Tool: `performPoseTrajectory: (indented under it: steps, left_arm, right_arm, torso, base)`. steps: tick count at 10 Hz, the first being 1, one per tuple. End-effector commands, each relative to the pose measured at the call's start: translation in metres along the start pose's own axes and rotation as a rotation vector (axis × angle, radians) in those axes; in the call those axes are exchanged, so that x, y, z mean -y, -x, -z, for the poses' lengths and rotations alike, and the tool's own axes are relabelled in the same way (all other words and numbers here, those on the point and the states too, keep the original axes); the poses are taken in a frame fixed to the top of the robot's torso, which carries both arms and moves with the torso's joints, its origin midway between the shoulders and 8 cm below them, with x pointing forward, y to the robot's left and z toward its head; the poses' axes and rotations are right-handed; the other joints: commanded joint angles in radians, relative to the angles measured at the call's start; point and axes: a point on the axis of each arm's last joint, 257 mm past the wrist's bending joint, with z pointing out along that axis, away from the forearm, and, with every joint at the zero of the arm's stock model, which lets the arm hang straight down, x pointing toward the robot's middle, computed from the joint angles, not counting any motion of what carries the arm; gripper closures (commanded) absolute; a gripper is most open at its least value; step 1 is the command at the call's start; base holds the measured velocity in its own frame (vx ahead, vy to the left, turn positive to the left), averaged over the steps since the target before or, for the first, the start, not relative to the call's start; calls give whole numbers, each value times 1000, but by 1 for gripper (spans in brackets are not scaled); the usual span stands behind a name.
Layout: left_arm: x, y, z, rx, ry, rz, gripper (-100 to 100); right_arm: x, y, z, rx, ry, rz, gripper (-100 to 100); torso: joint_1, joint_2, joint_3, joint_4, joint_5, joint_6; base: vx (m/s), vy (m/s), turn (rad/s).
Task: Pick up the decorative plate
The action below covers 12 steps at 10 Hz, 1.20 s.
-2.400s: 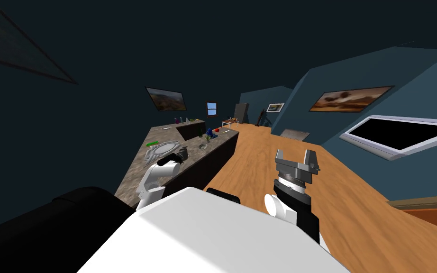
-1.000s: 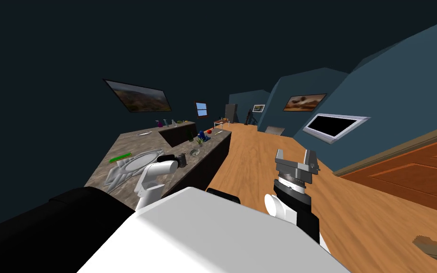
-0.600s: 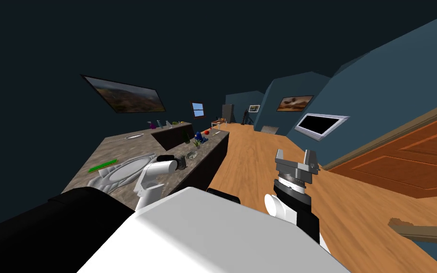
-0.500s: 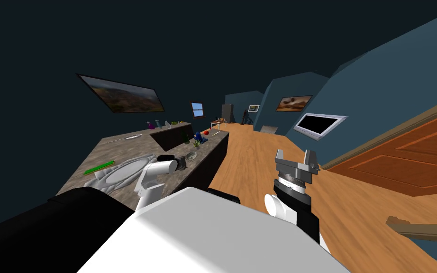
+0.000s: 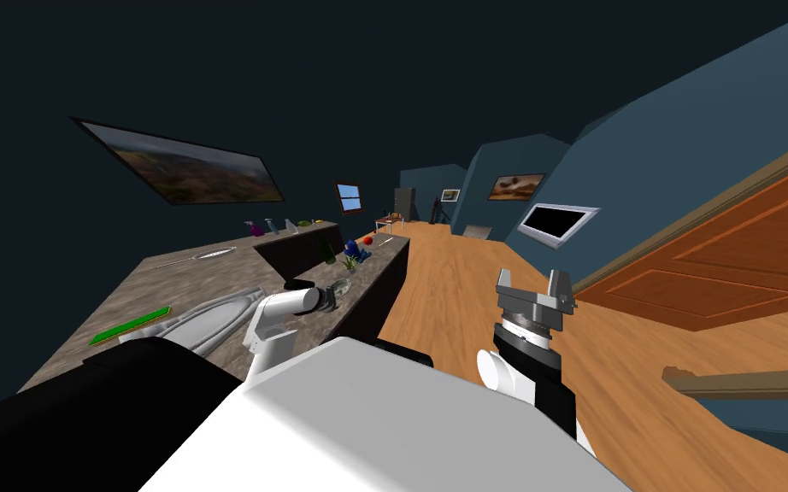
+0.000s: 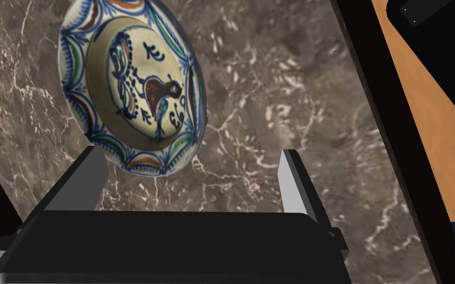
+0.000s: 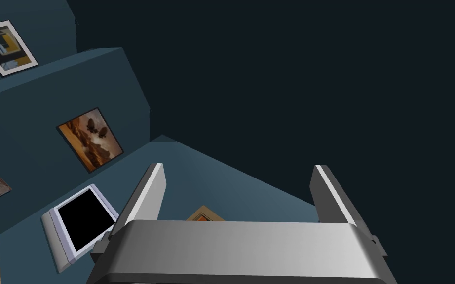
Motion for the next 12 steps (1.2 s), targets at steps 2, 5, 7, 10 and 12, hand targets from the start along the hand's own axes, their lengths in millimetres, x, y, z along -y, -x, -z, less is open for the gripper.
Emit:
performPoseTrajectory:
  steps: [2, 5, 7, 10, 12]
  left_arm:
    - [-18, 1, 2, 0, 64, 37, -100]
    - [-22, 0, 1, -2, 78, 45, 0]
    - [-21, -1, -11, -4, 75, 44, -100]
    - [-20, -1, -17, -5, 75, 43, -100]
    - [-20, -1, -17, -6, 73, 43, 100]
  right_arm:
    - [0, 0, 0, 0, 0, 0, 0]
    - [0, 0, 0, 0, 0, 0, 0]
    - [0, 0, 0, 0, 0, 0, 0]
    - [0, 0, 0, 0, 0, 0, 0]
    - [0, 0, 0, 0, 0, 0, 0]
  torso:
    - [0, 0, 0, 0, 0, 0]
    - [-1, 2, 1, 0, 0, -1]
    - [-3, 4, 2, 1, -1, 0]
    - [-4, 5, 3, 1, -1, 0]
    - [-4, 4, 3, 1, -1, 0]
  base:
    - [64, 61, -116]
    - [26, 36, -51]
    - [-2, -3, 4]
    - [-4, -4, 4]
    - [0, 0, 0]
